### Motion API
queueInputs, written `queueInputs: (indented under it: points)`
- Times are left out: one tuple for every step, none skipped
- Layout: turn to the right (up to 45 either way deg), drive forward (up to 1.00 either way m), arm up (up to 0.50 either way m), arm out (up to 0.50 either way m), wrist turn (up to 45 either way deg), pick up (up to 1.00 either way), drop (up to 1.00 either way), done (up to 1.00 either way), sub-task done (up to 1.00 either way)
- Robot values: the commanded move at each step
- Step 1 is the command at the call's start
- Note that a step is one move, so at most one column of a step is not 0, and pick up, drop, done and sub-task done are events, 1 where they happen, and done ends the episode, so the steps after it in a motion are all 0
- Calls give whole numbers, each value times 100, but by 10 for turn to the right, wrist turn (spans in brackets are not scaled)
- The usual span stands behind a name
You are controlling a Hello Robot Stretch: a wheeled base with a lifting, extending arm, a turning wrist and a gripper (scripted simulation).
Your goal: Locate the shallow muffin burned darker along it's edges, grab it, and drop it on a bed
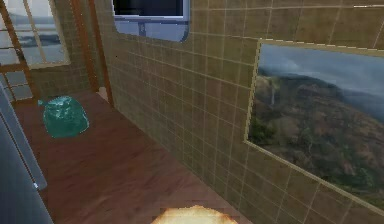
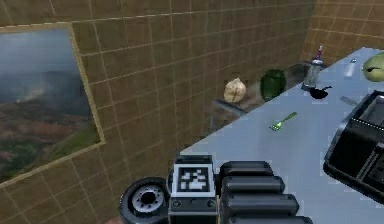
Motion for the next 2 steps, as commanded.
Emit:
queueInputs:
  points:
    - [-60, 0, 0, 0, 0, 0, 0, 0, 0]
    - [-30, 0, 0, 0, 0, 0, 0, 0, 0]
